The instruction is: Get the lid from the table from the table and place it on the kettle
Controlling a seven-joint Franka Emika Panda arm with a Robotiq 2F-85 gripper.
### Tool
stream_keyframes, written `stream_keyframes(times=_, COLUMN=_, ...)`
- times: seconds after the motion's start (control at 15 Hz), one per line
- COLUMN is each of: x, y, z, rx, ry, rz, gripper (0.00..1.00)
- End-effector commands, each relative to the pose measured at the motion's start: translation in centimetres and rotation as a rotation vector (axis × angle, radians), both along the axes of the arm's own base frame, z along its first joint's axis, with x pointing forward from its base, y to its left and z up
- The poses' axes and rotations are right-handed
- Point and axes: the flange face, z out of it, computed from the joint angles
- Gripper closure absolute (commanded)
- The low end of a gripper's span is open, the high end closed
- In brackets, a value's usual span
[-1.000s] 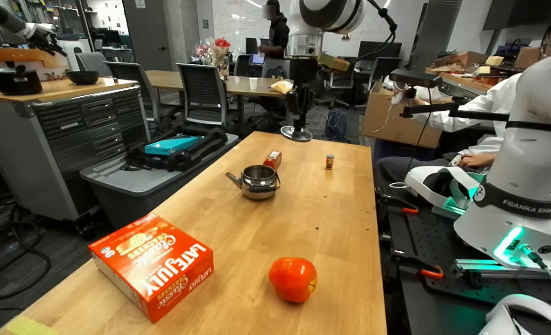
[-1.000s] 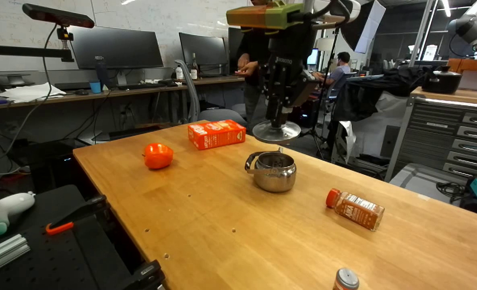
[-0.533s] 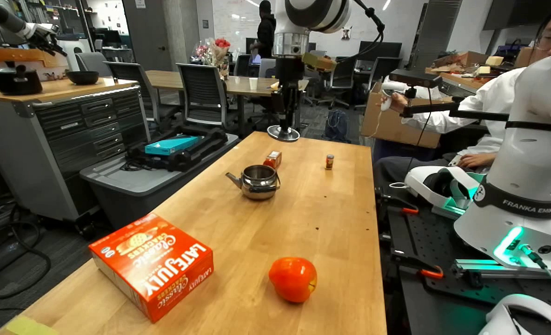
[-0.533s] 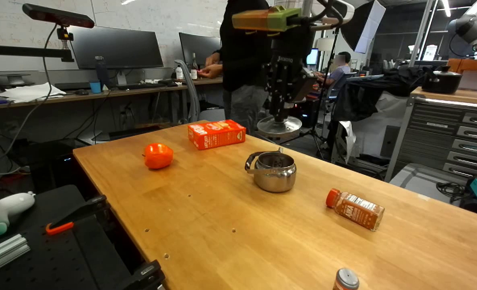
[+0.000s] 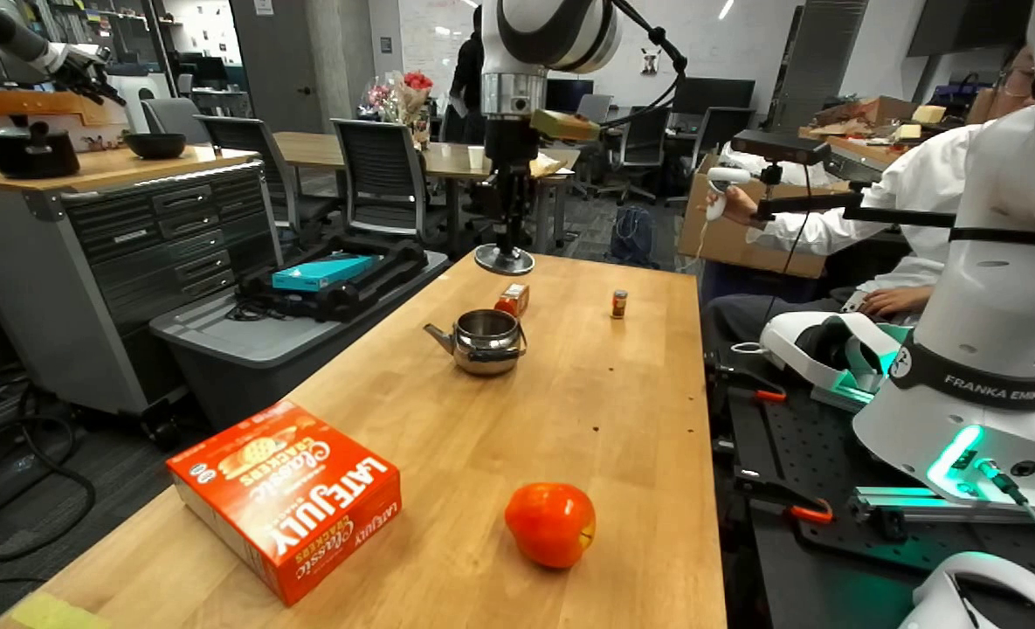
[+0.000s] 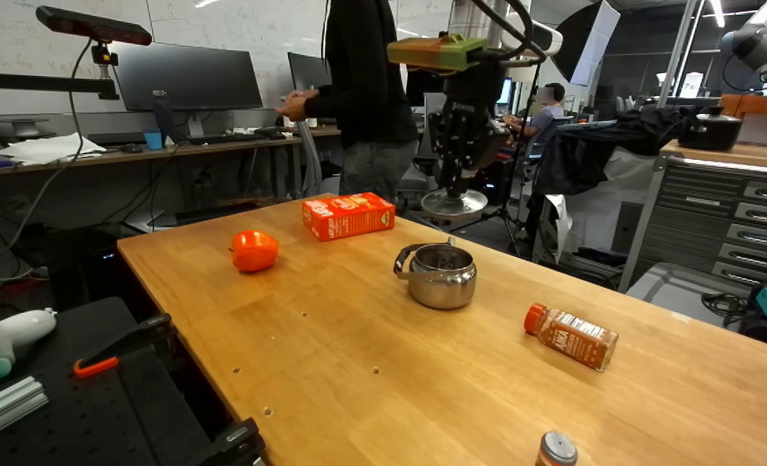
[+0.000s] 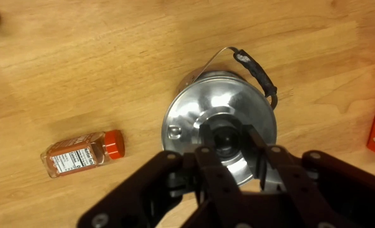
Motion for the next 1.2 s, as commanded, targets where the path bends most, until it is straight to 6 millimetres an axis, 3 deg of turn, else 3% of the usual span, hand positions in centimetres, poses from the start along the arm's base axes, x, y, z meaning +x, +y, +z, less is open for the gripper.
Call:
stream_keyframes(times=0.0, x=2.2, y=0.6, z=-0.3, rx=0.024, ry=0.015, rz=-0.013, gripper=0.93)
stream_keyframes(times=0.73, x=2.9, y=1.4, z=-5.6, rx=0.016, ry=0.096, rz=0.013, gripper=0.93)
stream_keyframes(times=1.13, x=3.4, y=1.1, z=-7.0, rx=0.024, ry=0.105, rz=0.000, gripper=0.93)
